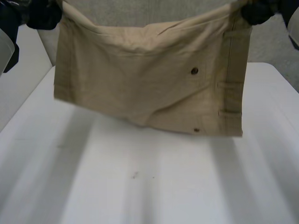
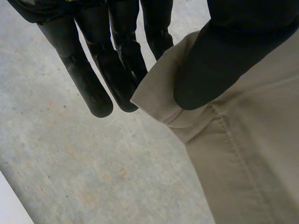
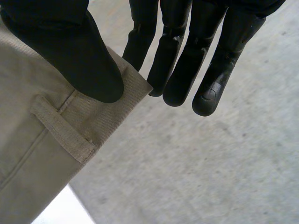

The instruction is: Fold the shorts.

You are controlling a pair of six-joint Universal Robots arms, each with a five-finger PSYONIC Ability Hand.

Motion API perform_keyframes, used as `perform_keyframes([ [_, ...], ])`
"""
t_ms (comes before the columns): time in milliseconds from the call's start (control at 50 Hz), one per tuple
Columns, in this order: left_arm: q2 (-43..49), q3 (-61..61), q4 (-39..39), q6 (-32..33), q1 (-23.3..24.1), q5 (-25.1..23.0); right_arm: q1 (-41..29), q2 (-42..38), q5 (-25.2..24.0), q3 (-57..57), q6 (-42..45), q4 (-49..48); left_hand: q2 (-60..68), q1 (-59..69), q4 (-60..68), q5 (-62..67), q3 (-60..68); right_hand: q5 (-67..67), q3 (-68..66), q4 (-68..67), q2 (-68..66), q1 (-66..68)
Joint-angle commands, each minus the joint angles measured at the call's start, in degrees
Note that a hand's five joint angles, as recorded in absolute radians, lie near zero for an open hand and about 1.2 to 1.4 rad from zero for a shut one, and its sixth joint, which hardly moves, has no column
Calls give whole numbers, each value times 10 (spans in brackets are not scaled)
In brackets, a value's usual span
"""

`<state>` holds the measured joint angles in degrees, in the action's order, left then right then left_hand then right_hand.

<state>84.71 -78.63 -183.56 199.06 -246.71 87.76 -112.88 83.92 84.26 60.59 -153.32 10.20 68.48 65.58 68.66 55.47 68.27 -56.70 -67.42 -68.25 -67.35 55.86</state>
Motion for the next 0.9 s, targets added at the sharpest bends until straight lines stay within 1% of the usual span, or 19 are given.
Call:
perform_keyframes([
  [20,95,1,22,3,-1,2,-3,-86,-11,-5,-3,33,115,144,113,145,117,-133,-126,-118,-126,241],
  [100,158,11,23,4,0,18,-5,-143,-11,-6,-3,34,115,144,113,145,117,-133,-126,-118,-126,241],
  [160,227,34,23,8,0,34,-2,-204,-8,-15,-2,34,115,144,113,145,117,-133,-126,-118,-126,241],
  [180,261,51,23,11,-1,39,-2,-213,-7,-19,-3,34,115,144,113,145,117,-133,-126,-118,-126,241],
  [240,320,93,22,26,-1,45,-2,-243,-6,-33,-4,30,115,144,113,145,117,-133,-126,-118,-126,241],
  [300,357,131,19,41,-2,47,-2,-266,-8,-47,-7,23,115,144,113,145,117,-133,-126,-118,-126,241],
  [380,404,215,1,57,-5,53,-2,-310,-4,-115,-16,-23,115,144,113,145,117,-133,-126,-118,-126,241],
  [420,420,278,-33,58,-3,65,-3,-326,-2,-163,-23,-67,115,144,113,145,117,-133,-126,-118,-126,241],
  [440,422,297,-45,58,-2,69,-3,-330,-1,-181,-26,-83,115,144,113,145,117,-133,-126,-118,-126,241],
  [480,421,366,-112,57,-2,87,-6,-335,0,-250,-35,-158,115,144,113,145,117,-133,-126,-118,-126,241],
  [520,419,385,-152,56,-1,94,-6,-333,16,-298,-38,-215,115,144,113,145,117,-133,-126,-118,-126,241],
  [540,412,398,-195,57,2,101,-8,-331,20,-306,-38,-230,115,144,113,145,117,-133,-126,-118,-126,241],
  [580,390,400,-236,58,3,107,-9,-325,33,-325,-37,-259,115,144,113,145,117,-133,-126,-118,-126,241],
  [600,363,397,-262,58,4,109,-9,-315,42,-336,-39,-277,115,144,113,145,117,-133,-126,-118,-126,241],
  [680,309,372,-268,57,11,112,-9,-283,49,-338,-41,-286,115,144,113,145,117,-133,-126,-118,-126,241],
  [740,279,312,-264,55,17,113,-10,-263,46,-323,-40,-272,115,144,113,145,117,-133,-126,-118,-126,241],
  [780,247,263,-258,54,17,112,-9,-245,45,-289,-40,-251,115,144,113,145,117,-133,-126,-118,-126,241],
  [820,203,175,-254,45,14,110,-4,-220,42,-229,-40,-220,115,144,113,145,117,-133,-126,-118,-126,241],
  [900,178,67,-251,30,16,110,-4,-213,22,-139,-40,-194,115,144,113,145,117,-133,-126,-118,-126,241],
])
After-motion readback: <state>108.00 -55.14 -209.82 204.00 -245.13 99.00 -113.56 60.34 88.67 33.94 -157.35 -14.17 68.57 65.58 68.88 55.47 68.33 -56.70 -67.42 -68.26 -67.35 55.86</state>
